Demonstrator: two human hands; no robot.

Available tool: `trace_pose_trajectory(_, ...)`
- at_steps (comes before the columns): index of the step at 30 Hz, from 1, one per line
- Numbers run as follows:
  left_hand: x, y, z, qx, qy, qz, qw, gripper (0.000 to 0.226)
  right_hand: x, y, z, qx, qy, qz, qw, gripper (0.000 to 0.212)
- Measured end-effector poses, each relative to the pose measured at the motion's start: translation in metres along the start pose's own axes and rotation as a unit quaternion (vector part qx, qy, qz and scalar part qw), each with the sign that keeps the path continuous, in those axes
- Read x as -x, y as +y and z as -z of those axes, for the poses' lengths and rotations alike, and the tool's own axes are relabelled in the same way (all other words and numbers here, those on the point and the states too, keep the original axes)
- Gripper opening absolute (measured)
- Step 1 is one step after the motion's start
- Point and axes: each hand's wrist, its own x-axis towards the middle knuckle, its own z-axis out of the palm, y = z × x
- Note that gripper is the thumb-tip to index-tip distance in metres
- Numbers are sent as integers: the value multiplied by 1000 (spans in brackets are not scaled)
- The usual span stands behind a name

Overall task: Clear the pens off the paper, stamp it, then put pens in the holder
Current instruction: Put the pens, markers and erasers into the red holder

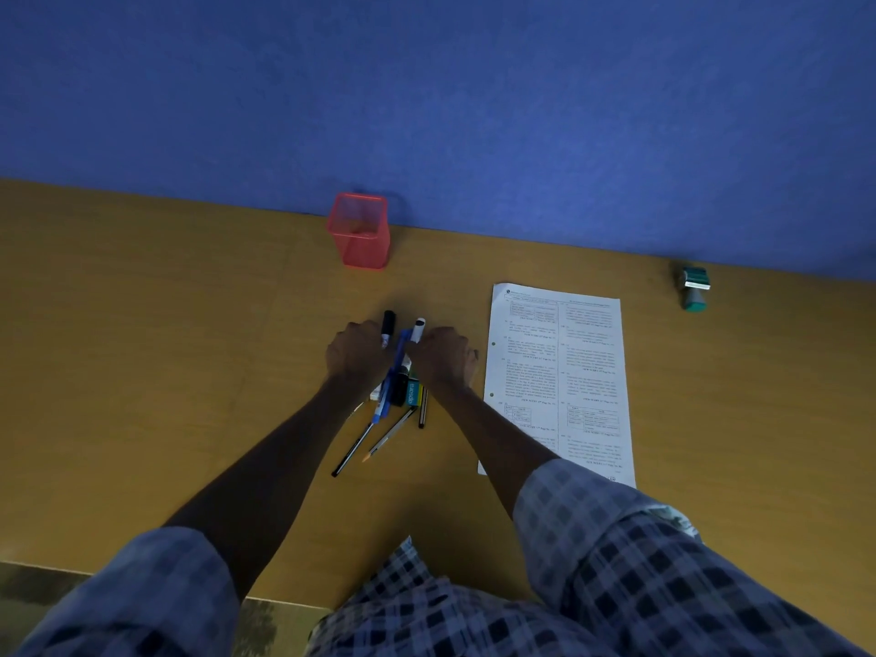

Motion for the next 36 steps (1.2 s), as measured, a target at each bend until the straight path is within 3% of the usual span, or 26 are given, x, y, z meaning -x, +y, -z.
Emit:
trace_pose_trajectory(12, 8, 4, 11, 45, 7, -6, 999, 40, 5, -5, -1, 109, 29, 23, 993, 37)
trace_pose_trajectory(19, 9, 11, 27, 60, 44, -2, 997, 25, -2, -8, 8, 26, 1, -7, 1000, 49)
trace_pose_trajectory(24, 5, 10, 44, 114, 90, -18, 989, 26, -7, -14, 21, -132, -13, 6, 991, 25)
trace_pose_trajectory(31, -14, 10, 78, 231, 154, -91, 956, 11, -20, -33, 37, -264, -34, 103, 958, 23)
trace_pose_trajectory(36, -42, 5, 105, 252, 191, -129, 940, 19, -37, -56, 48, -258, -8, 138, 956, 24)
